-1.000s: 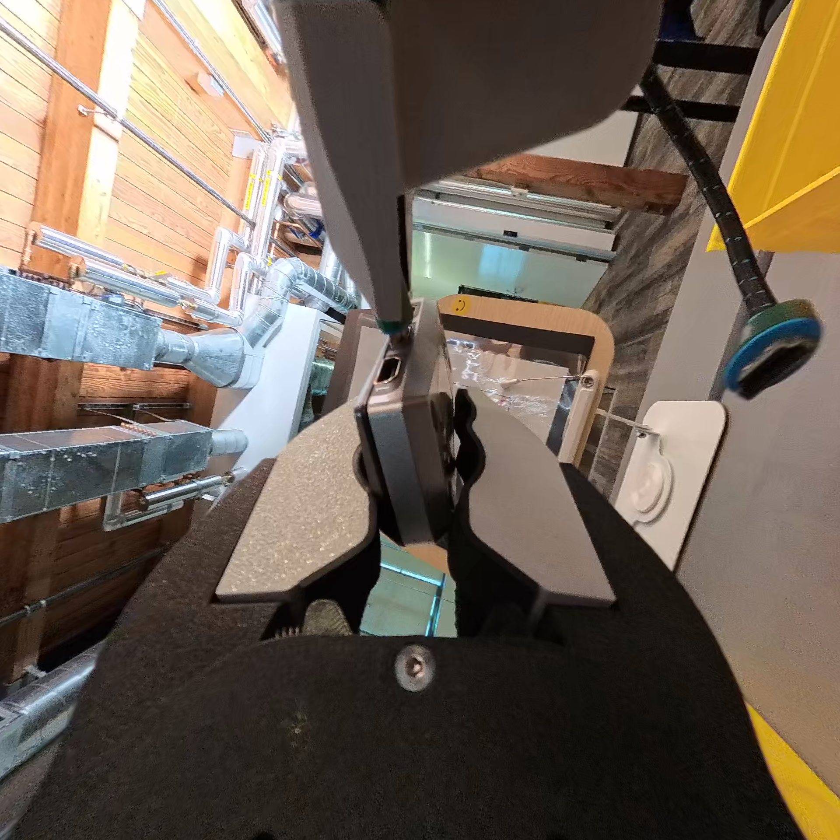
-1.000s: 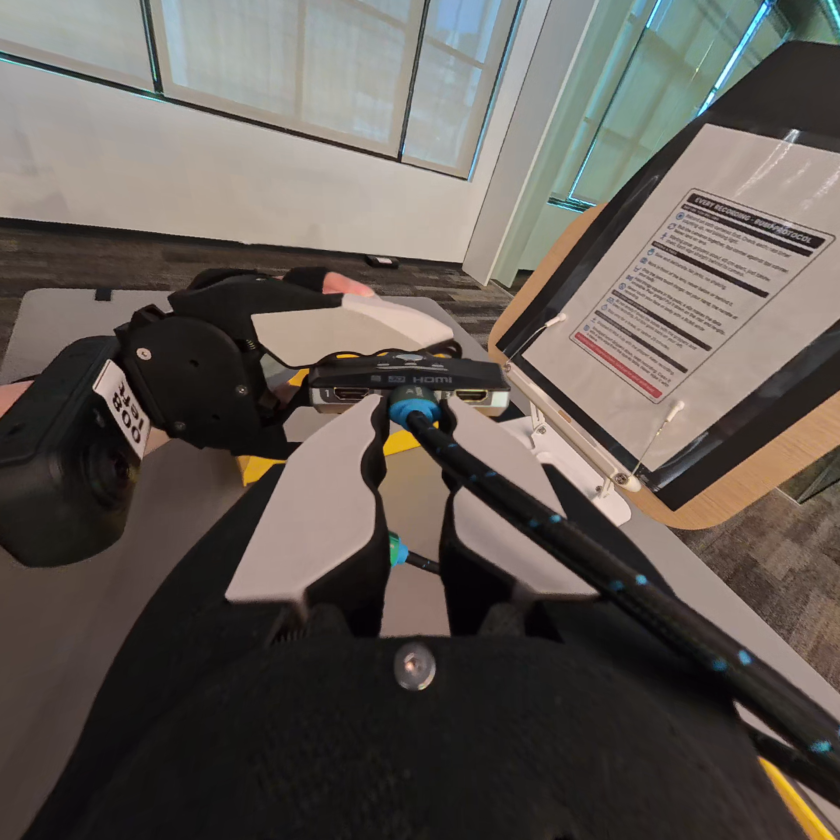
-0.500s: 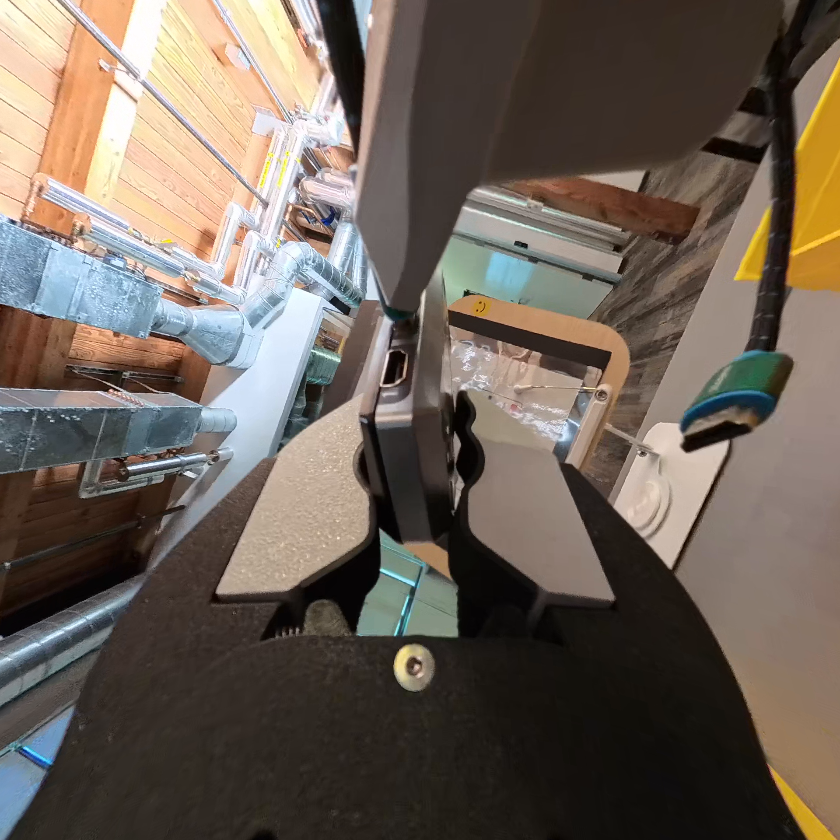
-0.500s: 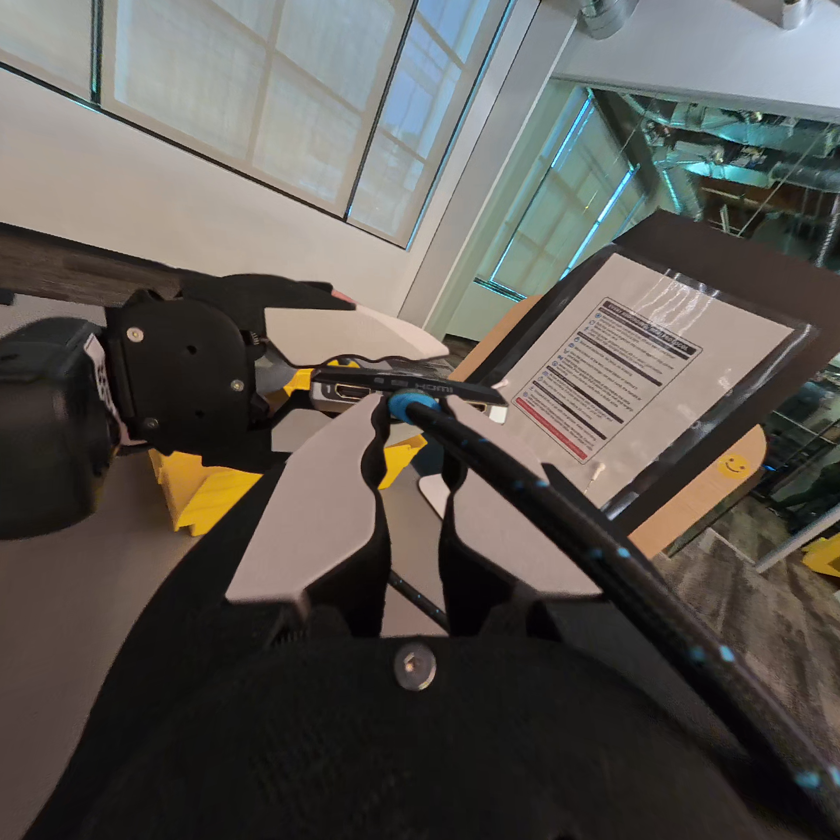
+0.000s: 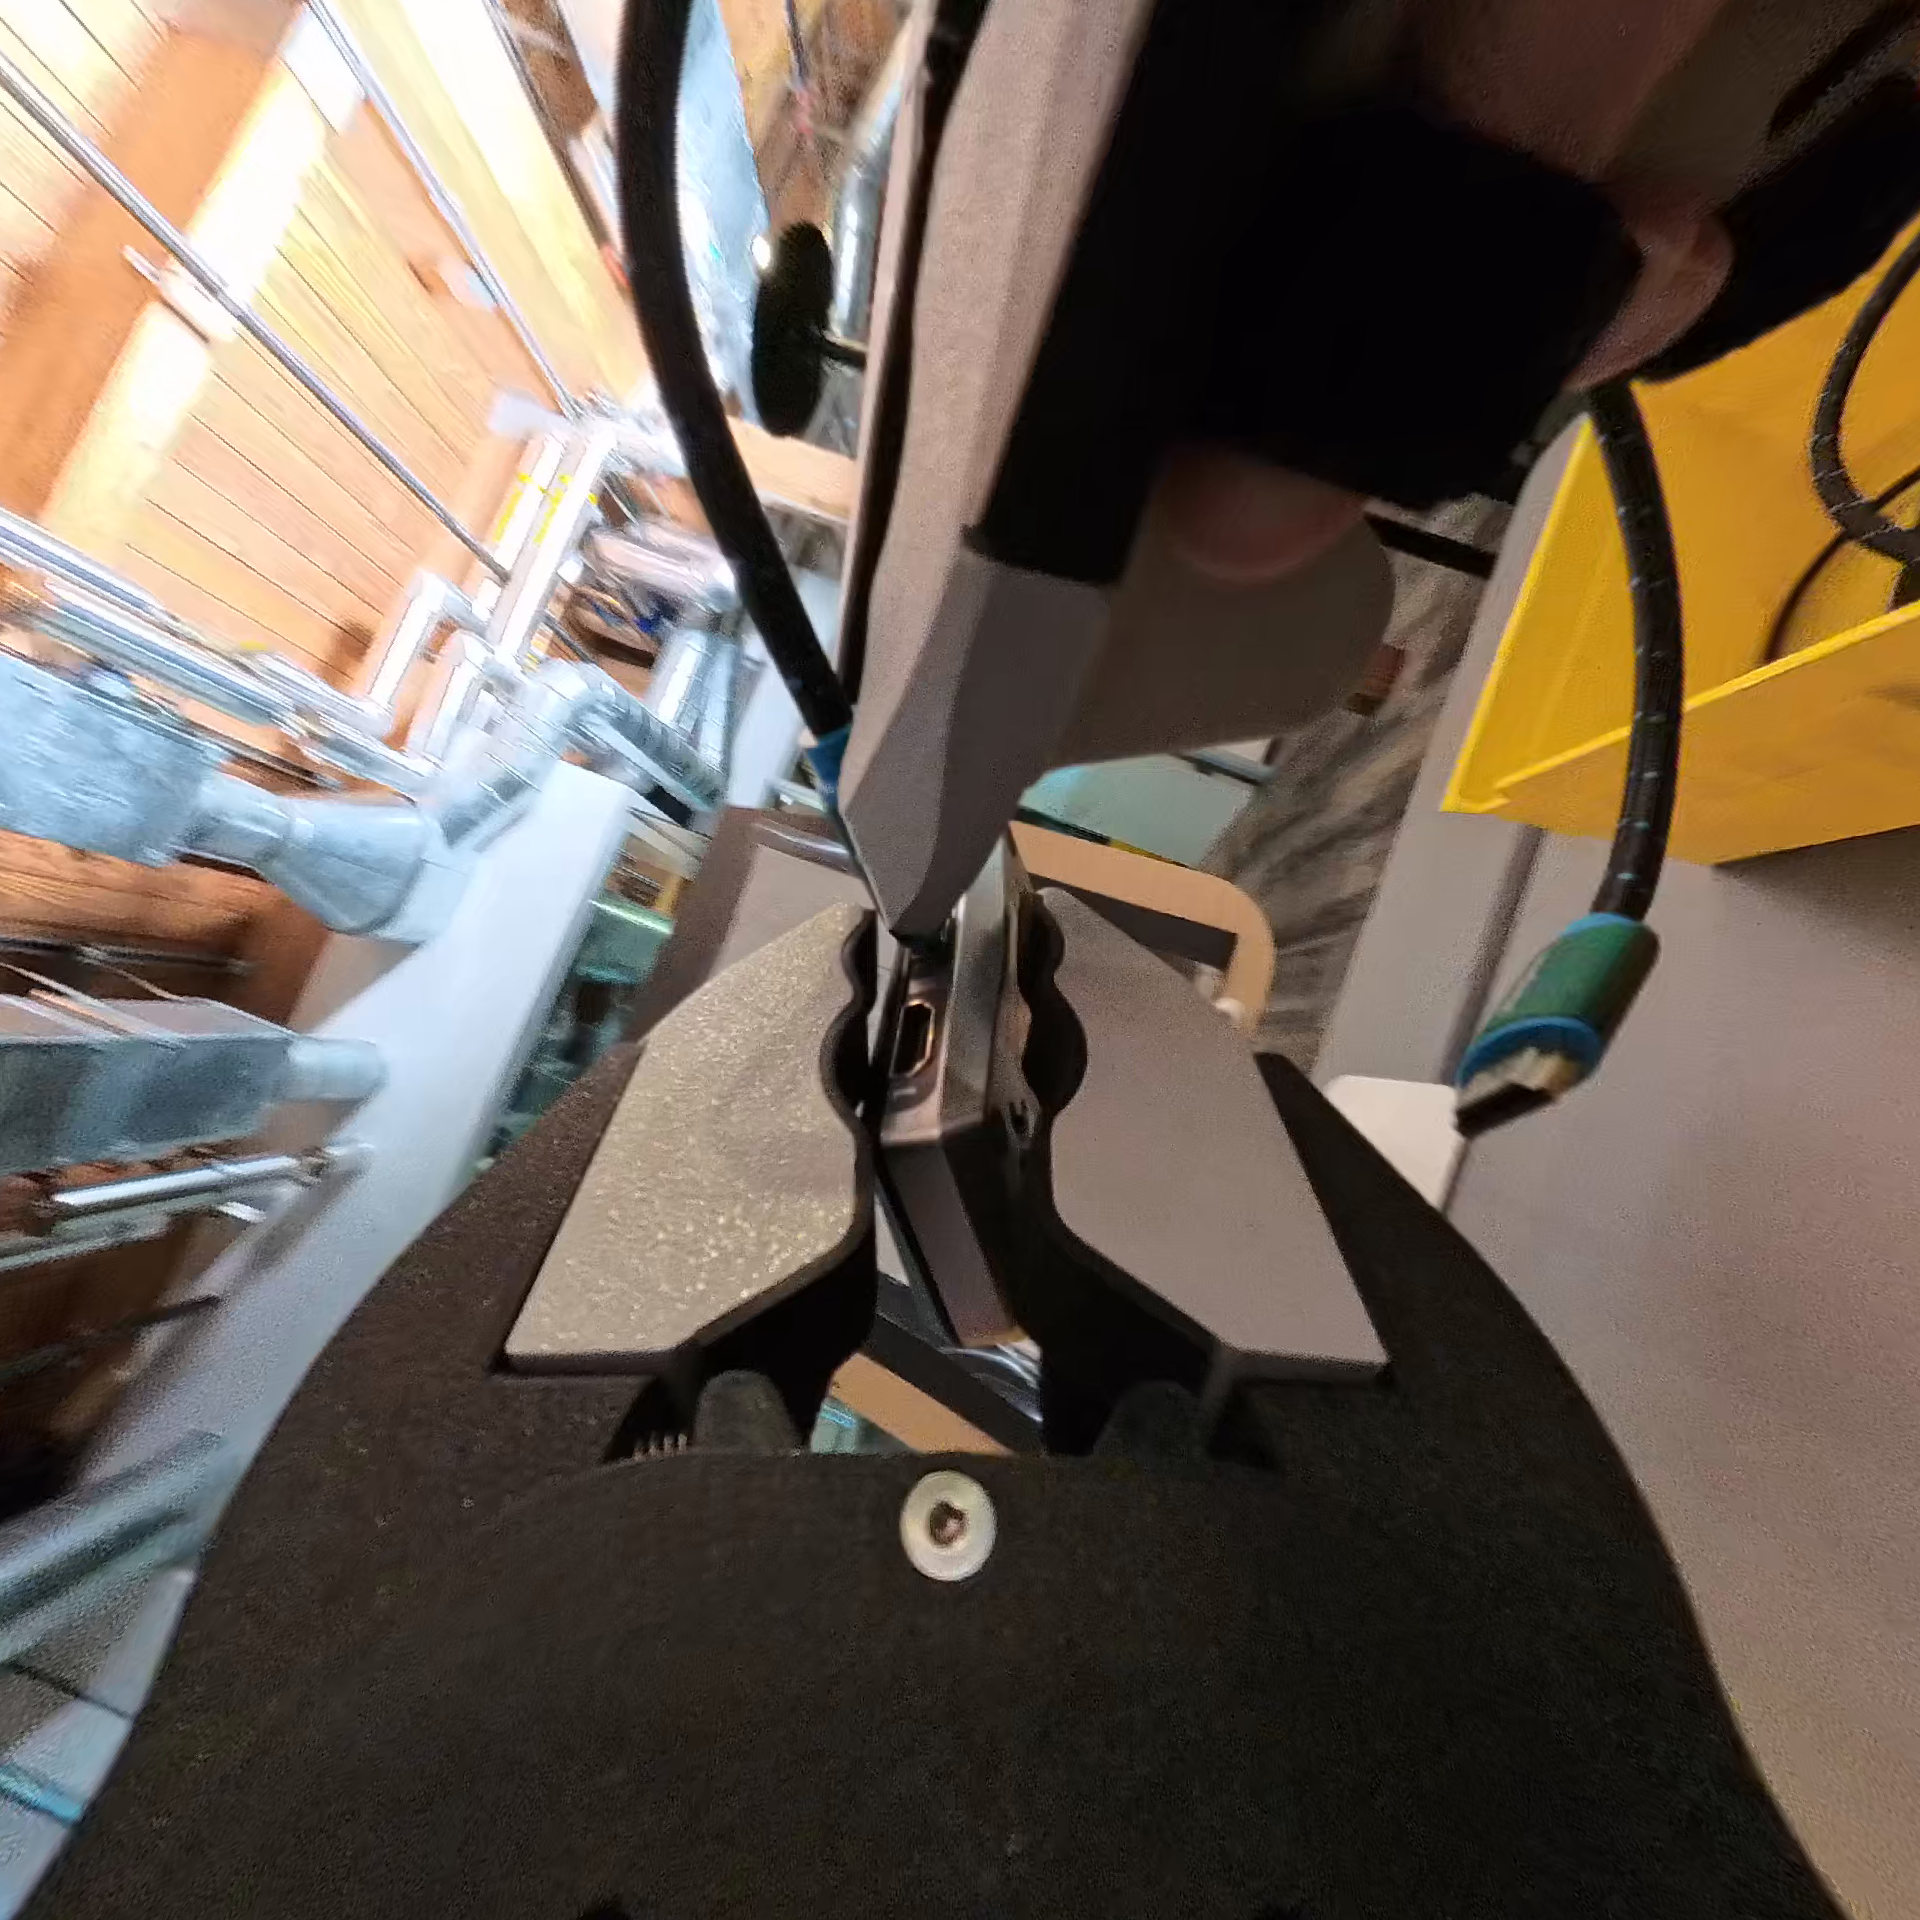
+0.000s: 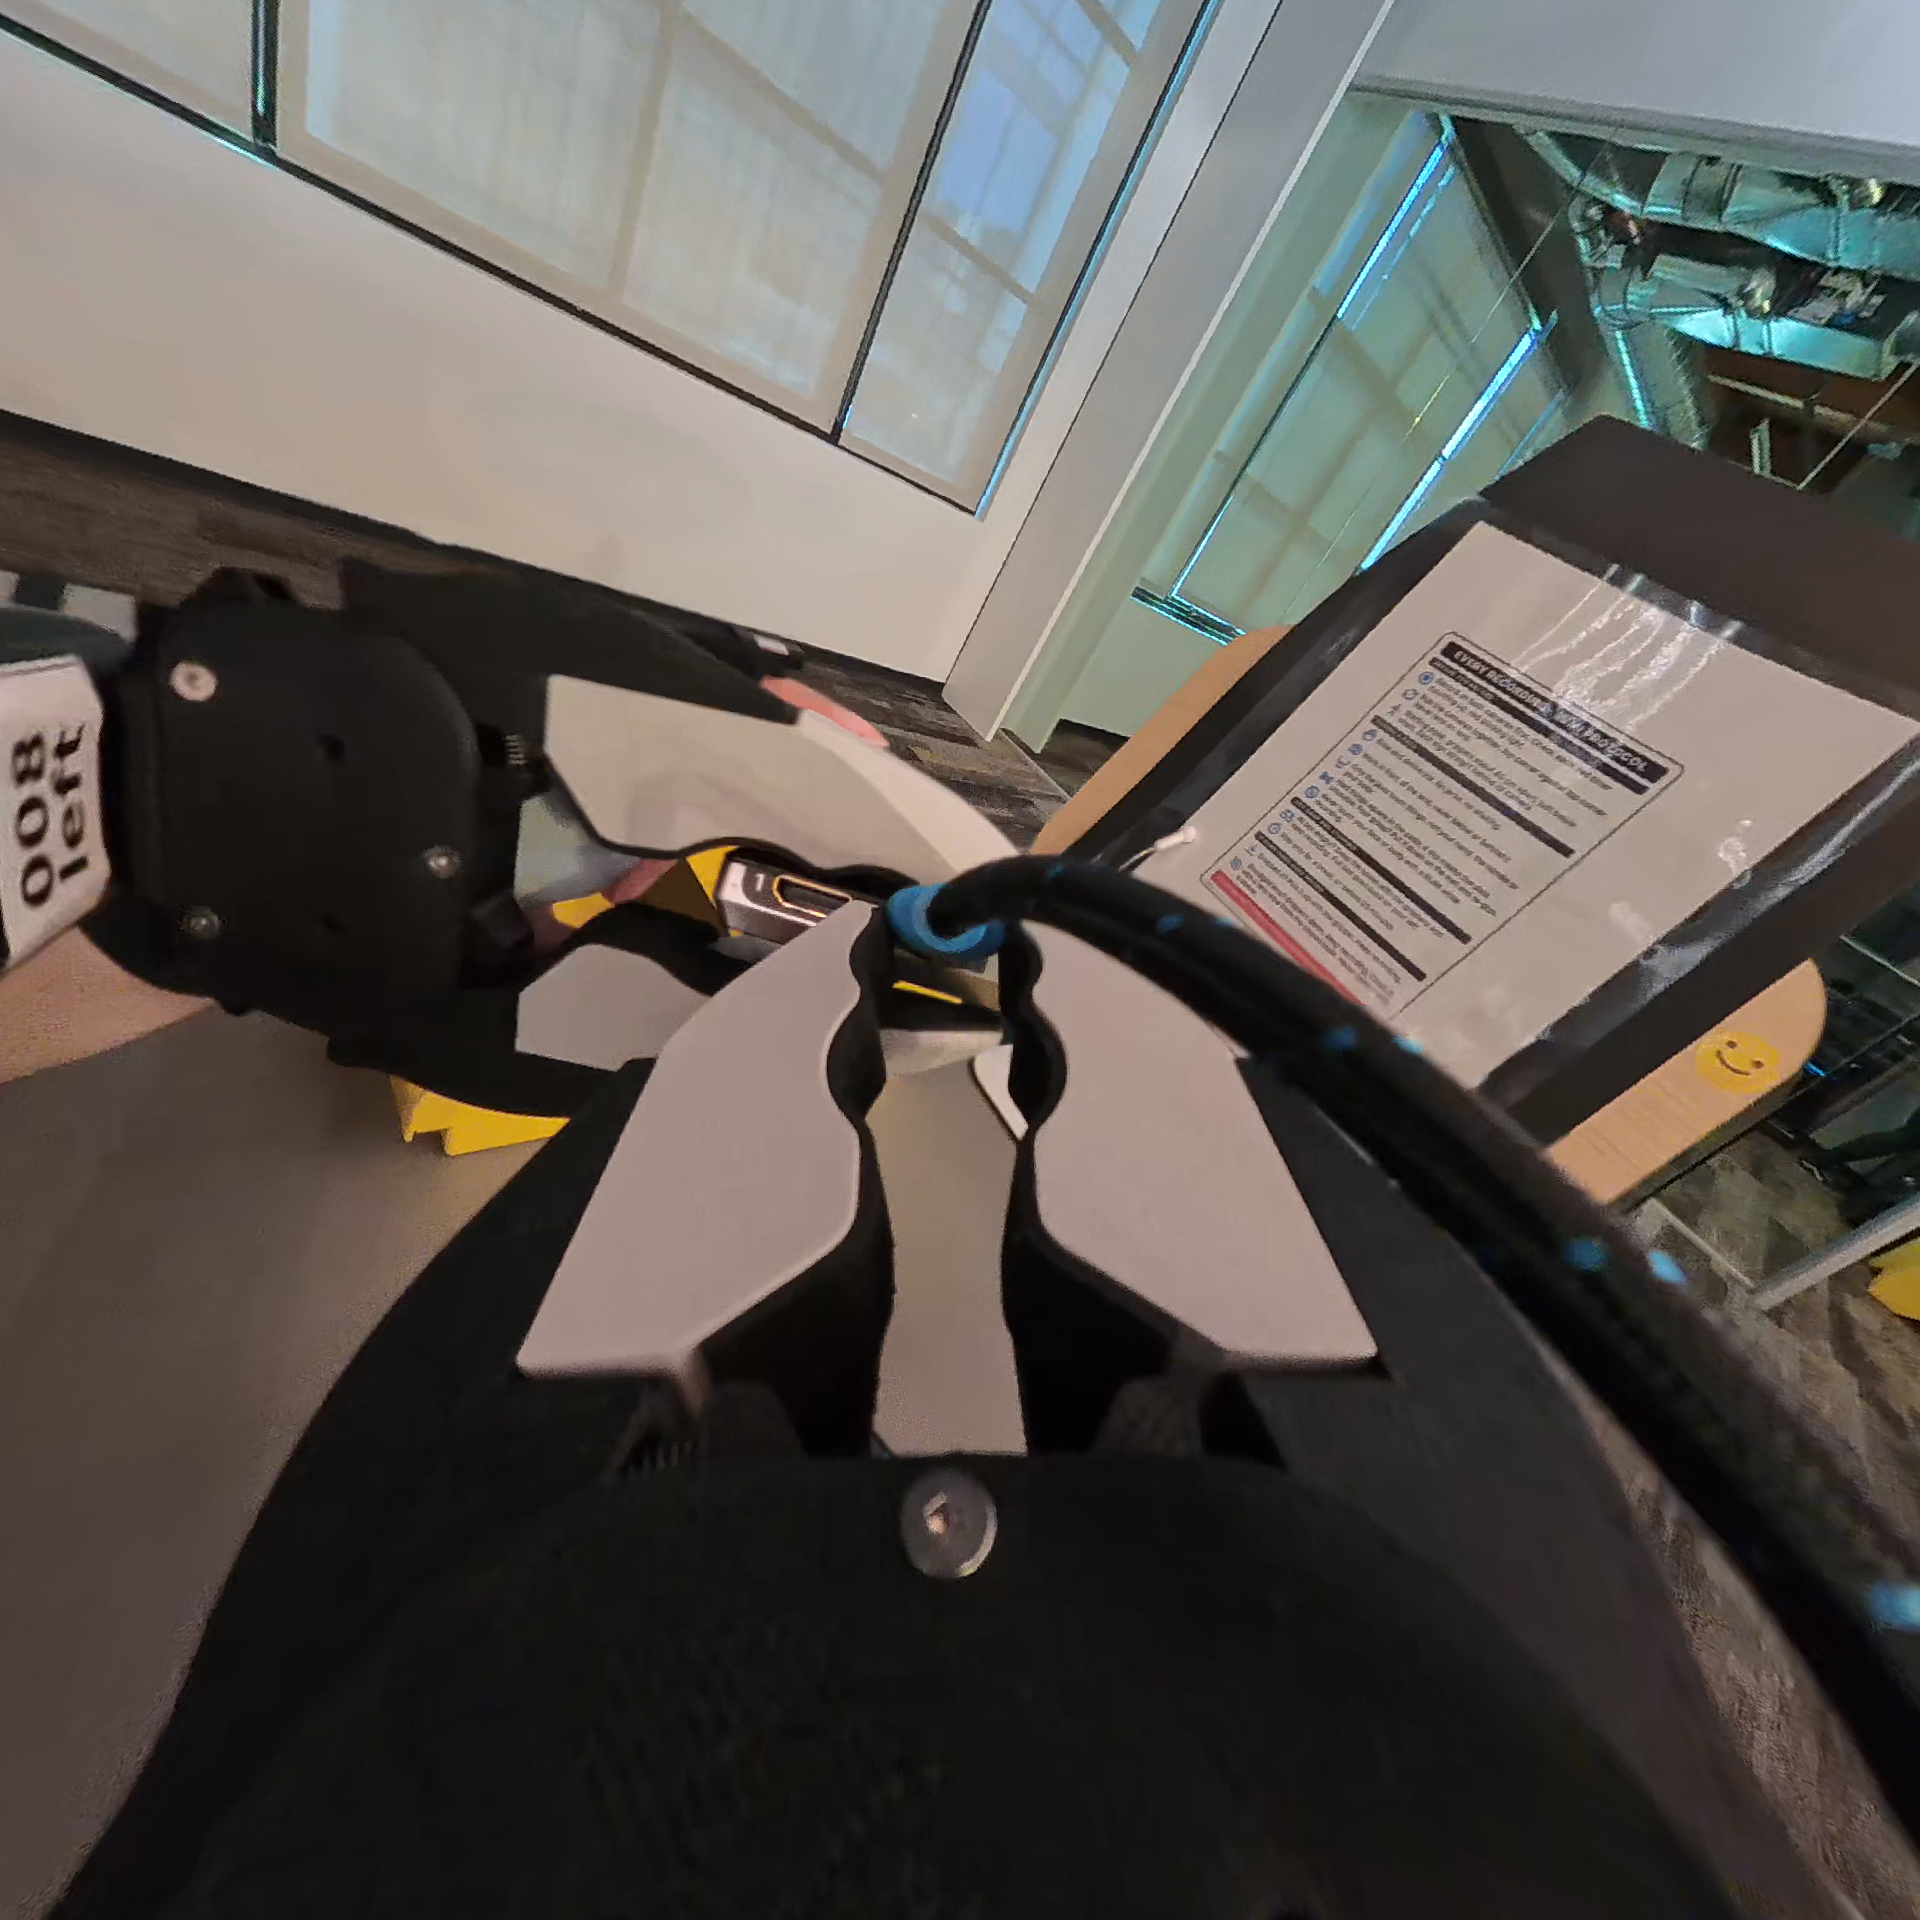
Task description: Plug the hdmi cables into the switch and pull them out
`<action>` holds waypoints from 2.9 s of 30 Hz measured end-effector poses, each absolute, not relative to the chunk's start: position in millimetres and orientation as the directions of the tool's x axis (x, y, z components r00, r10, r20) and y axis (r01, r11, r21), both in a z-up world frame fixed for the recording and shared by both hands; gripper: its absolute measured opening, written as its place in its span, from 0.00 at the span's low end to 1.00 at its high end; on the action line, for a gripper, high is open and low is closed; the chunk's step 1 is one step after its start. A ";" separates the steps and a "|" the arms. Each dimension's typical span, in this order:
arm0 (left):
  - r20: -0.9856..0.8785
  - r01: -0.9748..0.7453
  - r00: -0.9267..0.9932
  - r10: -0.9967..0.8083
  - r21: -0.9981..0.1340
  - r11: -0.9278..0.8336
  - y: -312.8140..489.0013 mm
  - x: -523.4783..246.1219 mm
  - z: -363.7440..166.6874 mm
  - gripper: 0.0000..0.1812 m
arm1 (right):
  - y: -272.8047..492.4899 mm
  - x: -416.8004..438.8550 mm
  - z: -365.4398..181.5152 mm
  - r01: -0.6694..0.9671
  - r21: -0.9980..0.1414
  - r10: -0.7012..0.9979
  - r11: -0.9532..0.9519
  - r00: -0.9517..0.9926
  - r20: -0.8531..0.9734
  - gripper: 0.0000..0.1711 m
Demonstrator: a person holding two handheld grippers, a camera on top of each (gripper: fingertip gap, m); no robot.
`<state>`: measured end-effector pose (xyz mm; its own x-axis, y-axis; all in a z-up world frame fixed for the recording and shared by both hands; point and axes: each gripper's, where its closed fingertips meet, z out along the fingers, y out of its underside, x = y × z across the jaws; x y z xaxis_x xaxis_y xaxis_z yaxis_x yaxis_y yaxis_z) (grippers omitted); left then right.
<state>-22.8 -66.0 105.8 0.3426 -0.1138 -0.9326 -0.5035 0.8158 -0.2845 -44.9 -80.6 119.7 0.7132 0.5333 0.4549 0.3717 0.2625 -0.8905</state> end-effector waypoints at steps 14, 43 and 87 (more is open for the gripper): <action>-0.901 -0.549 0.394 -0.182 -0.390 0.739 -49.9 -27.2 106.6 0.13 | -78.5 -47.6 119.5 0.390 -0.866 0.479 0.313 0.723 0.498 0.12; -0.919 -0.737 0.386 -0.081 -0.360 0.572 -3.6 -66.3 113.2 0.13 | -101.6 -27.0 157.9 0.218 -0.903 0.463 0.369 0.800 0.382 0.10; -0.905 -0.693 0.384 -0.181 -0.413 0.591 -13.2 -88.6 131.8 0.13 | -172.7 129.4 -119.9 0.670 -0.112 0.622 -0.733 0.595 -0.508 0.15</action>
